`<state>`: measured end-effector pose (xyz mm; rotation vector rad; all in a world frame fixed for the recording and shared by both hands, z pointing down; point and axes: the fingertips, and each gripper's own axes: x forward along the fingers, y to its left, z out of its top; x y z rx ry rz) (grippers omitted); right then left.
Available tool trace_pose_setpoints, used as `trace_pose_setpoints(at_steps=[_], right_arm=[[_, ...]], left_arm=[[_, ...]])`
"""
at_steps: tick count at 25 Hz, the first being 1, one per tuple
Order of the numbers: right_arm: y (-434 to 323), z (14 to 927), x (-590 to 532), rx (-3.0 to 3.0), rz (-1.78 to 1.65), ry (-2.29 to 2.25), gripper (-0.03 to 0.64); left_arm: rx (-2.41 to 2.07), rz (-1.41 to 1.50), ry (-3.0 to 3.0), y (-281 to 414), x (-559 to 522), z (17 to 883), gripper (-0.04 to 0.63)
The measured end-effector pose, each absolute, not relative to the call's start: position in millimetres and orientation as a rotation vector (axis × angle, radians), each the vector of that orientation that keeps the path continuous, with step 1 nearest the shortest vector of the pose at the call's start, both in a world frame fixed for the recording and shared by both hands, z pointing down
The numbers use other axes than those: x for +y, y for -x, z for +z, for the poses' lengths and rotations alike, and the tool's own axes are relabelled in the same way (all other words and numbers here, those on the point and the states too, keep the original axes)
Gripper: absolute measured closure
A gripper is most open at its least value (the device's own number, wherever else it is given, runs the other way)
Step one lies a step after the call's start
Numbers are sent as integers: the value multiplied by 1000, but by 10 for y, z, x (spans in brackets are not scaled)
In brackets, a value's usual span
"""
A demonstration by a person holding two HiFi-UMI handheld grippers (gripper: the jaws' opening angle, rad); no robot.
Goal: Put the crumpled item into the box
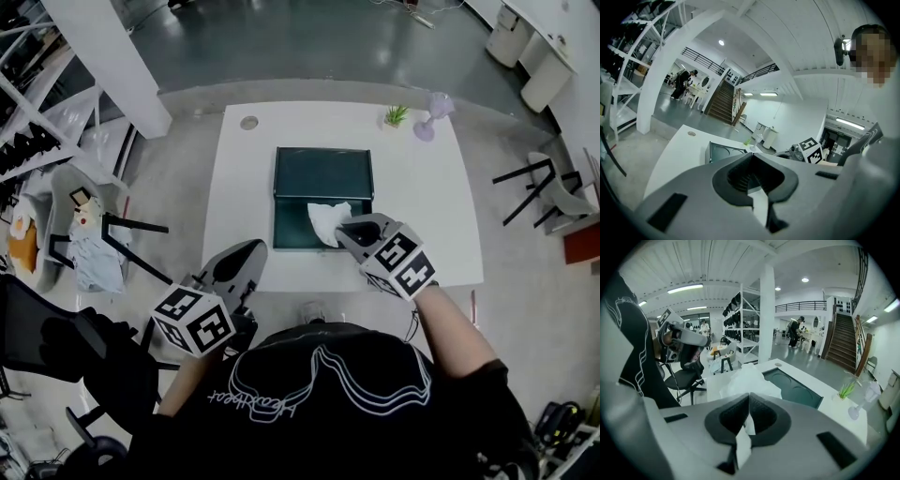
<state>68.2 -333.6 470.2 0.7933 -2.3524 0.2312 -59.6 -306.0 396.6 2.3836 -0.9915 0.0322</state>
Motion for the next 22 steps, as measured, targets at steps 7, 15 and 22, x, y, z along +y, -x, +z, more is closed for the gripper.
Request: trace_pose_setpoints(at_steps=[7,15,22], right_arm=[[-613,5168,-3584,-2249,274,-687,612],[-522,5680,-3736,-2103,278,-569,611],[-518,5961,-3839,-1992,277,-505,608]], left_arm=[[-1044,10,-2342,779,-3202,3995,591],[-1119,-16,-2276,1051,-3364,4087,591],[-1157,-41,-2241,1196,-3484,4123,591]])
